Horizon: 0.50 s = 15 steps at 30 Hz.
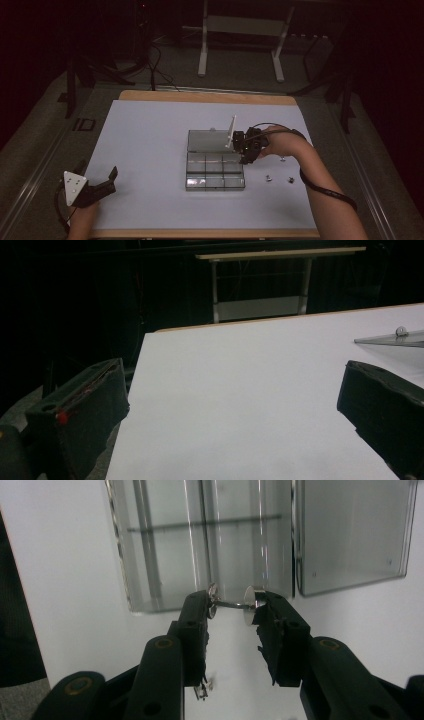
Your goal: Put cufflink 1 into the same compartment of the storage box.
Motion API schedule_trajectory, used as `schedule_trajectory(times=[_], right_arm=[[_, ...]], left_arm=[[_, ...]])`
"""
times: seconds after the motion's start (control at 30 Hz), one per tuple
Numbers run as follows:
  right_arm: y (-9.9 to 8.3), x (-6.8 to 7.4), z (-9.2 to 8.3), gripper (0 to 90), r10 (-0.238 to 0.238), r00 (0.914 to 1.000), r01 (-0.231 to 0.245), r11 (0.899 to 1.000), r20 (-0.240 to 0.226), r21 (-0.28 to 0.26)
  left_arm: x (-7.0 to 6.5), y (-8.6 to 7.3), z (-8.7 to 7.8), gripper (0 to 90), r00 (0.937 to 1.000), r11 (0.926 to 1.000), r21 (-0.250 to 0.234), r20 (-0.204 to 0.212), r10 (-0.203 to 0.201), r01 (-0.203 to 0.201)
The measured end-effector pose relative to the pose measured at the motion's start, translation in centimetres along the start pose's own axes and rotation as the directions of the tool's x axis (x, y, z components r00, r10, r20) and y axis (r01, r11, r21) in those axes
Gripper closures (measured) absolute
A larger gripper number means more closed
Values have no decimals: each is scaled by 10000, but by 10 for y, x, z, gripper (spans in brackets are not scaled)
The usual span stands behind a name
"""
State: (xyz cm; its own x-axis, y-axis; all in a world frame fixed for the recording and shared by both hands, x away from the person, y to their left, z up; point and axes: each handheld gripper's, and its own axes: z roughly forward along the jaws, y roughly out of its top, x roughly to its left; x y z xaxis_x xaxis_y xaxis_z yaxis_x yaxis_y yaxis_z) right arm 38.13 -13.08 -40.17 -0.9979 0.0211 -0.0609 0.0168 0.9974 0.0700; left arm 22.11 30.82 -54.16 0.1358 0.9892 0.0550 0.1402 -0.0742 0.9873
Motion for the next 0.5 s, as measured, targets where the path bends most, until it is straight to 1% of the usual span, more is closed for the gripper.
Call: schedule_trajectory(times=[0.03,0.3,0.5], right_arm=[[6,2,0,647,-97,10000,97,9999,-10,-37],[27,8,2,647,-596,9982,596,9979,-14,-238],[45,11,5,647,-970,9953,967,9933,-19,-640]], left_arm=[[0,0,0,10,10000,10000,-1,6,-3,3],[0,0,0,10,10000,10000,22,47,-2,2],[0,0,0,10,10000,10000,6,59,8,-8]])
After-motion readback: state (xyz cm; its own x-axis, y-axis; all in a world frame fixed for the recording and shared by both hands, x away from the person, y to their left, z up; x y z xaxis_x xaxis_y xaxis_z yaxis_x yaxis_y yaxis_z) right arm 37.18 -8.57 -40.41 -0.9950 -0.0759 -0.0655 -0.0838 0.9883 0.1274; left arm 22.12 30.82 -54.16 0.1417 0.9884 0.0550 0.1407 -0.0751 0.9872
